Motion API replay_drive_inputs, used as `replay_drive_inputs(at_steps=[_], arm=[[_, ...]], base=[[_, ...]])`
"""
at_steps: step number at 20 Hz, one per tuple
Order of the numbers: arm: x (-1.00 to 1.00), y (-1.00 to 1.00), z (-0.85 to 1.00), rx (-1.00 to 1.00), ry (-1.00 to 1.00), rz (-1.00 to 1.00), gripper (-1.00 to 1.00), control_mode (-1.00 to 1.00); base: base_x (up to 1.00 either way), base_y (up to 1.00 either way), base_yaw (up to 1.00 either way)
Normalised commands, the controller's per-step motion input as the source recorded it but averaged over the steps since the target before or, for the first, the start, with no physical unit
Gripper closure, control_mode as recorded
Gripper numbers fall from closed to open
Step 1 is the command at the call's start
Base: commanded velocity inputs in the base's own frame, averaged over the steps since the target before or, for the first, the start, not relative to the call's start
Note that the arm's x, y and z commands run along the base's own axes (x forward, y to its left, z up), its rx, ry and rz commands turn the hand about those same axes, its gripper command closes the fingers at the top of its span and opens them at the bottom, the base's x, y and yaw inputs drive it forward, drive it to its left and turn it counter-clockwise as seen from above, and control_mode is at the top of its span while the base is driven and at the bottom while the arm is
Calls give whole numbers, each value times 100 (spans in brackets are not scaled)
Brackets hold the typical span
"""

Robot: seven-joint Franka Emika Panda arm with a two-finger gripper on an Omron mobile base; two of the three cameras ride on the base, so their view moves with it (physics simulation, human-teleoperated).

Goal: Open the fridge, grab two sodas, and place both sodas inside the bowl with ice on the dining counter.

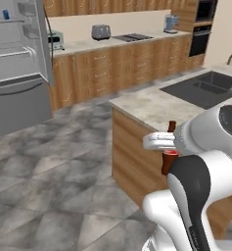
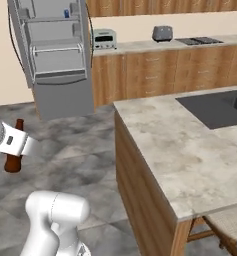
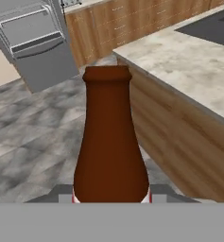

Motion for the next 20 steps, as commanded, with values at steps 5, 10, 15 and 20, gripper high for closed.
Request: replay_drive_inputs(at_steps=[5, 10, 15, 20], arm=[[0, 0, 0, 0, 0, 0, 100, 100], [0, 0, 0, 0, 0, 0, 100, 100], [0, 0, 0, 0, 0, 0, 100, 100], [0, 0, 0, 0, 0, 0, 100, 100]], base=[[-100, -100, -7], [-48, -100, -4], [-4, -100, -1], [9, -100, 0]])
